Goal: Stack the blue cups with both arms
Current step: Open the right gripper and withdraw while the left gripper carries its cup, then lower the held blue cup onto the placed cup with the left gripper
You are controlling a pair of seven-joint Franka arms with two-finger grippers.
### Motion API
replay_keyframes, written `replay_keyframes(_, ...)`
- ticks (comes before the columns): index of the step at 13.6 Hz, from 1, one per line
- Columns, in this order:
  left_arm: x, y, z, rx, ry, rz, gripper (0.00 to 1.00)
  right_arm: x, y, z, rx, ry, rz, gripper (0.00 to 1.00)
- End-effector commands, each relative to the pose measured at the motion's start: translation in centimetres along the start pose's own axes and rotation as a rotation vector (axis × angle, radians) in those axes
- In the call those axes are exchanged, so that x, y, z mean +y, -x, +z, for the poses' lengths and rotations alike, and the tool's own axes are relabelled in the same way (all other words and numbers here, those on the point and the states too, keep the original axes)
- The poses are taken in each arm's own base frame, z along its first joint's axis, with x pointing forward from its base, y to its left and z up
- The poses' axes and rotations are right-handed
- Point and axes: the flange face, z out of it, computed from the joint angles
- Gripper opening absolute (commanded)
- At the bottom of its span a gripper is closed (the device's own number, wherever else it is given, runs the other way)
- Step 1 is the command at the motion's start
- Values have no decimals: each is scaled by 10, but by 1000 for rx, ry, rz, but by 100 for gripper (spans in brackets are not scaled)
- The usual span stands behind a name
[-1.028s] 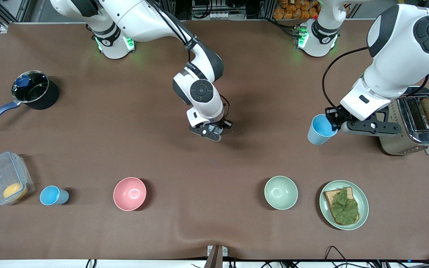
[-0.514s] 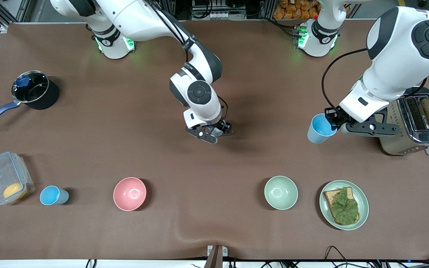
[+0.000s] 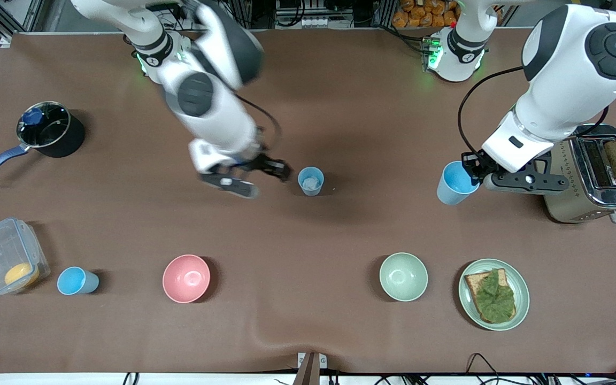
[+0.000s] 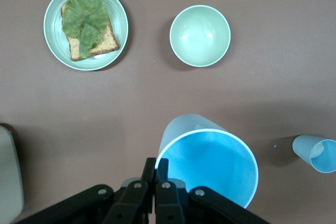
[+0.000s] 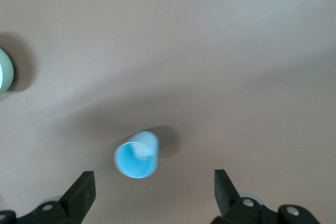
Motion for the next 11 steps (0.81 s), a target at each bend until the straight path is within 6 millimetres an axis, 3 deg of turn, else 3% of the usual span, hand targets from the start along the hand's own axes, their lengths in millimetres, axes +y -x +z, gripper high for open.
replay_keyframes(1,23,2,12,-41,29,-59,0,96,-23,-66,-15,47,-102,100)
replay_keyframes(3,54,11,18,-56,31,-66,0,160,-46,-112,-12,57,-205,100)
replay_keyframes(6,111,38,37,-86,-3,4,0,243,-83,-156,-13,51,-190,100)
replay_keyframes(9,142,48,50,-106,9,1,0,283,-92,-173,-12,50,-199,100)
replay_keyframes(11,162,46,68,-102,46,-63,0,289,-94,-174,-9,53,-225,100)
